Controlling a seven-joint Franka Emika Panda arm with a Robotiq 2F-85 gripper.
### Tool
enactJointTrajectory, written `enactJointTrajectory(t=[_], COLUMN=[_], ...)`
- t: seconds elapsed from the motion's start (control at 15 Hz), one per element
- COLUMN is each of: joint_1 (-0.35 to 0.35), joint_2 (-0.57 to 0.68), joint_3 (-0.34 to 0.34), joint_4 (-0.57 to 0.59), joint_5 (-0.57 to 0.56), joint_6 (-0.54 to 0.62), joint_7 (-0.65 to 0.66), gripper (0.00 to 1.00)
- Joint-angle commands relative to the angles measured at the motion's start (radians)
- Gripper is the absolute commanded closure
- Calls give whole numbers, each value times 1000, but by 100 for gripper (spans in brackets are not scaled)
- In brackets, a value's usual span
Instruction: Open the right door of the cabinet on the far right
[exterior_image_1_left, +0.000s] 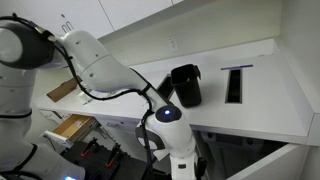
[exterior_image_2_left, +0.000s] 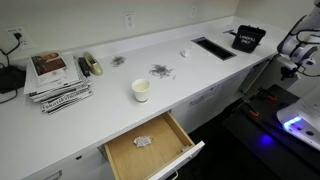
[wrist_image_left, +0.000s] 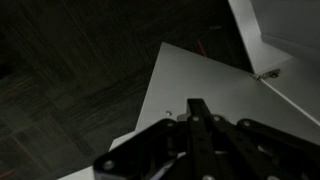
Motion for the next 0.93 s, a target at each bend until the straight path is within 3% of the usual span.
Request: enactJointTrajectory(t=[0.0, 0.47, 0.87], joint_1=[26, -6, -94], joint_2=[83, 206, 295], joint_3=[-47, -98, -120], joint_4=[67, 212, 349], joint_5=[-44, -71, -80], joint_6=[39, 35, 13], joint_7=[67, 118, 147], gripper=[100, 100, 100])
